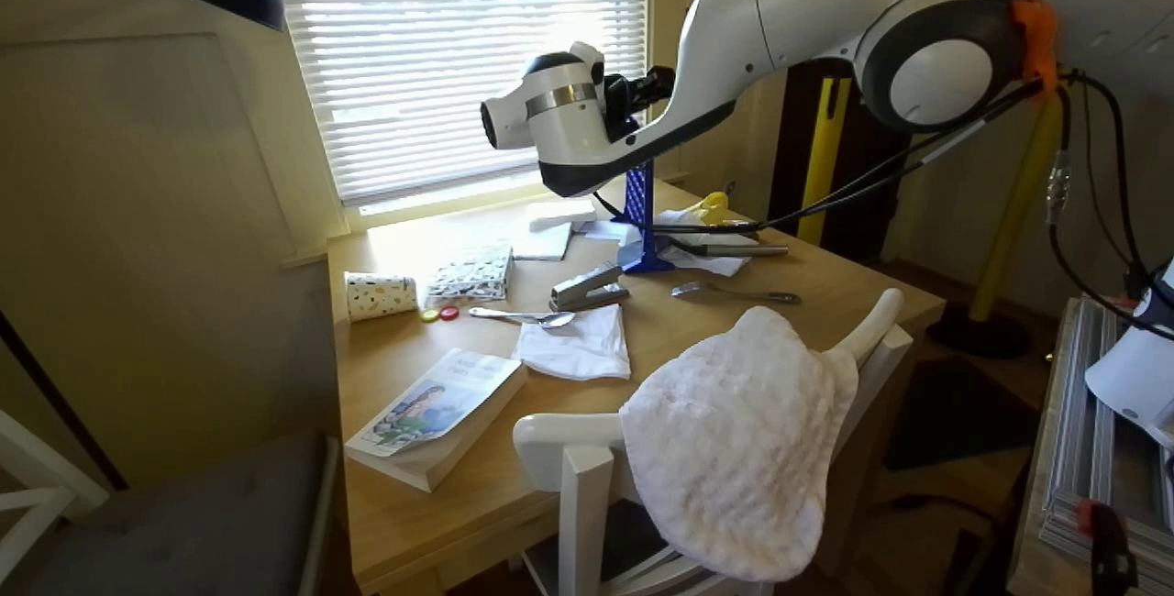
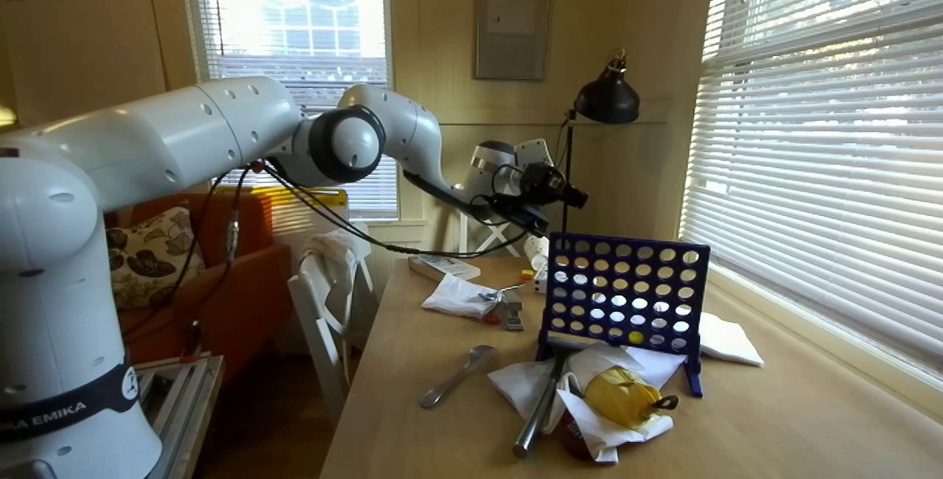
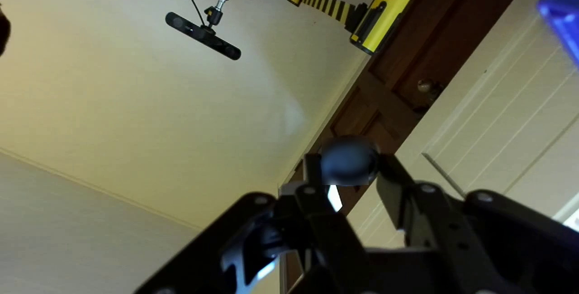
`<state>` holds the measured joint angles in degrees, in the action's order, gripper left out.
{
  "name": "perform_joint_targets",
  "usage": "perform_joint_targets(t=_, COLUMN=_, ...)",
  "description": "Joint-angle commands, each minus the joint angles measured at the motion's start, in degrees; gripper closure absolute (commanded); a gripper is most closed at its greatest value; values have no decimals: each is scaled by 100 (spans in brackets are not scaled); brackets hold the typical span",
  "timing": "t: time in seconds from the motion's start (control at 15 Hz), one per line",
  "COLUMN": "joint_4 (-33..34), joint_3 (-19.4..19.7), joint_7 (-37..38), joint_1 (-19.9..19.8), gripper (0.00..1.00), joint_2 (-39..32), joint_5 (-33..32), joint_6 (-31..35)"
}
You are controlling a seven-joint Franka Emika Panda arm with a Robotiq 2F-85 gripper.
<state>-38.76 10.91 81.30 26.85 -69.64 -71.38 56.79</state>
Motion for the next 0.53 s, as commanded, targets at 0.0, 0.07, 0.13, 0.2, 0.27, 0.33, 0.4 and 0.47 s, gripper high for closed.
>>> perform_joint_targets(t=0.0, joint_4=521, joint_3=36, joint_7=-55, joint_1=34, gripper=90, joint_2=-371, joint_5=-19, joint_6=-118)
perform_joint_targets(t=0.07, joint_4=584, joint_3=20, joint_7=-61, joint_1=23, gripper=90, joint_2=-418, joint_5=-5, joint_6=-69)
perform_joint_targets(t=0.13, joint_4=640, joint_3=19, joint_7=-89, joint_1=14, gripper=90, joint_2=-460, joint_5=-24, joint_6=12)
perform_joint_targets(t=0.2, joint_4=680, joint_3=-11, joint_7=-133, joint_1=-10, gripper=90, joint_2=-473, joint_5=-34, joint_6=196)
perform_joint_targets(t=0.27, joint_4=717, joint_3=-50, joint_7=-188, joint_1=-39, gripper=90, joint_2=-479, joint_5=-38, joint_6=451)
perform_joint_targets(t=0.33, joint_4=774, joint_3=-71, joint_7=-219, joint_1=-62, gripper=90, joint_2=-501, joint_5=-32, joint_6=677)
perform_joint_targets(t=0.4, joint_4=821, joint_3=-86, joint_7=-268, joint_1=-81, gripper=90, joint_2=-514, joint_5=-38, joint_6=945)
perform_joint_targets(t=0.47, joint_4=845, joint_3=-97, joint_7=-296, joint_1=-91, gripper=90, joint_2=-529, joint_5=-36, joint_6=1186)
